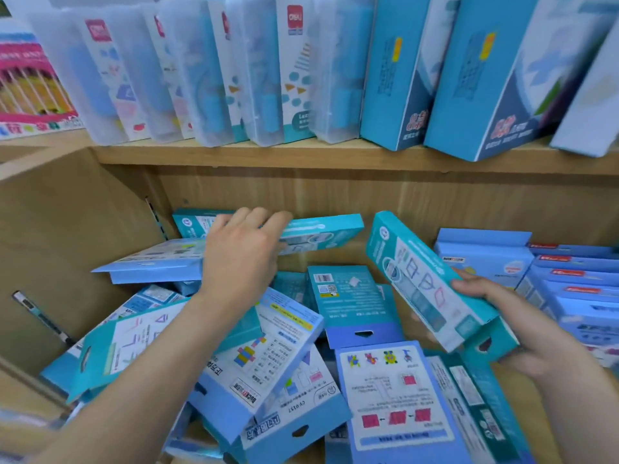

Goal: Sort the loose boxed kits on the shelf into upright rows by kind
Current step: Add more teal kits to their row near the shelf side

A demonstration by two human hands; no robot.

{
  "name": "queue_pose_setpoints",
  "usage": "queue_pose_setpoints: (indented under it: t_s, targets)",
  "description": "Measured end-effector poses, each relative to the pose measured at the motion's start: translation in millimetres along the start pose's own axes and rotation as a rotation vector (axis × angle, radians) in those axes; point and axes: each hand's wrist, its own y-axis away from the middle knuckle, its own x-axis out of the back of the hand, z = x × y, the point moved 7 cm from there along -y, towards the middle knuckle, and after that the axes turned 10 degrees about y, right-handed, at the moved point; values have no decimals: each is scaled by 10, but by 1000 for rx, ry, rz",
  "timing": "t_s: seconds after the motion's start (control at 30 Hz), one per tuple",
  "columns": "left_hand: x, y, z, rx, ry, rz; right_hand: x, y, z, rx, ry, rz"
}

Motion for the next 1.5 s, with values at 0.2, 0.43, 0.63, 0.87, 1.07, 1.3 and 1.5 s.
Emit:
queue_pose_setpoints:
  t_s: [0.2, 0.43, 0.63, 0.87, 1.07, 1.3, 1.5]
  targets:
    - [322, 26, 6, 36, 430, -144, 1, 6, 122, 83, -275, -35]
    - [342, -76, 632, -445, 300, -531, -87, 47, 147, 17, -226, -162]
    - [129, -260, 1054, -465, 70, -573, -201, 153, -94, 18, 162, -223]
    - [-26, -325, 1092, -441, 133, -691, -107, 318, -366, 170, 303, -157]
    - [-70, -396, 1111, -313, 430, -717, 163, 565, -443, 526, 141, -180]
    - [-248, -402, 1379, -243, 663, -689, 511, 801, -584, 727, 95, 469]
    - [-128, -559, 1547, -390, 613, -553, 860, 1372, -768, 808, 316, 842]
